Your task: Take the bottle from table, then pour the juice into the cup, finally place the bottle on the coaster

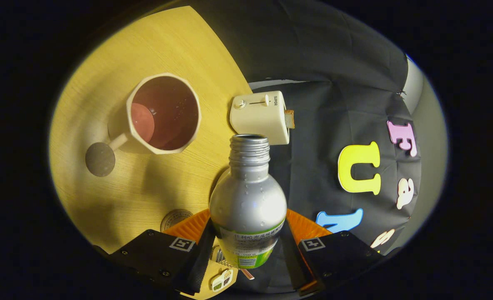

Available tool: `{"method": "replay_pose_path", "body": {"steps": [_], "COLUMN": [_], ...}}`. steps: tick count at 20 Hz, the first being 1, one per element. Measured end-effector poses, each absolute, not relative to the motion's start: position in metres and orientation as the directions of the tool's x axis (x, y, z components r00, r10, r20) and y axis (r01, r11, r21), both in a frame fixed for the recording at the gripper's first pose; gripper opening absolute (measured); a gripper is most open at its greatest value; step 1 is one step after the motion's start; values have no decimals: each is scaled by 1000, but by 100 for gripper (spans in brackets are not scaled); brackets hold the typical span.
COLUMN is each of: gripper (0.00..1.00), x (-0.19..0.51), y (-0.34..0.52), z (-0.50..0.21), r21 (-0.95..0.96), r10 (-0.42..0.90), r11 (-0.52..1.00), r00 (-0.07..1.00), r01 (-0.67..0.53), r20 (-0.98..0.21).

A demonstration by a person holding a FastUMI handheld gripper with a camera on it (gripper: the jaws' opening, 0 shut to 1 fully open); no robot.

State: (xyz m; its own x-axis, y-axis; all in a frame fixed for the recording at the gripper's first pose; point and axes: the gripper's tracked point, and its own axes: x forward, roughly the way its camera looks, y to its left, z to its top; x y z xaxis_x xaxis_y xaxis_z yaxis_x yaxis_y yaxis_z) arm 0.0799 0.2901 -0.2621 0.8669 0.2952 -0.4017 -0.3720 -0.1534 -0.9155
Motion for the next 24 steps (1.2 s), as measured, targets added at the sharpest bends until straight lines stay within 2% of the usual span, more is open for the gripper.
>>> {"method": "replay_pose_path", "body": {"steps": [15,24], "gripper": [77,77], "x": [83,87], "y": [299,298], "z": [-265,-262], "r21": [-884,-864], "r10": [309,315], "r11": [-348,-415], "r00": [852,846], "r01": [-312,-284], "r20": [-422,-429]}}
